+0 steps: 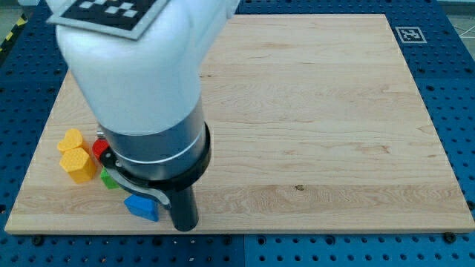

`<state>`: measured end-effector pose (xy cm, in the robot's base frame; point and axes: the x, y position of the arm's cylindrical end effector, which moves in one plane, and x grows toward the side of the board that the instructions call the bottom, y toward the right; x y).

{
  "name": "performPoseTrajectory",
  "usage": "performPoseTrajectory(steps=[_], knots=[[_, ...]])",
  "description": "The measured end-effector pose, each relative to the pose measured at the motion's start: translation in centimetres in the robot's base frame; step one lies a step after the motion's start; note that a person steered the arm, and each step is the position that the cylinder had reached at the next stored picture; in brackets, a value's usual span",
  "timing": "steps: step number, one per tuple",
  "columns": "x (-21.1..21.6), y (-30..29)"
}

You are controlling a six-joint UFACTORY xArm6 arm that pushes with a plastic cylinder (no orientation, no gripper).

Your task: Slide the blue triangle below the green star

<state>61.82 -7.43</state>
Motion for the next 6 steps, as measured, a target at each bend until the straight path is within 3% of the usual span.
performPoseTrajectory(steps=[4, 6], knots=[[0.0, -6.4], [-0.3, -6.7]])
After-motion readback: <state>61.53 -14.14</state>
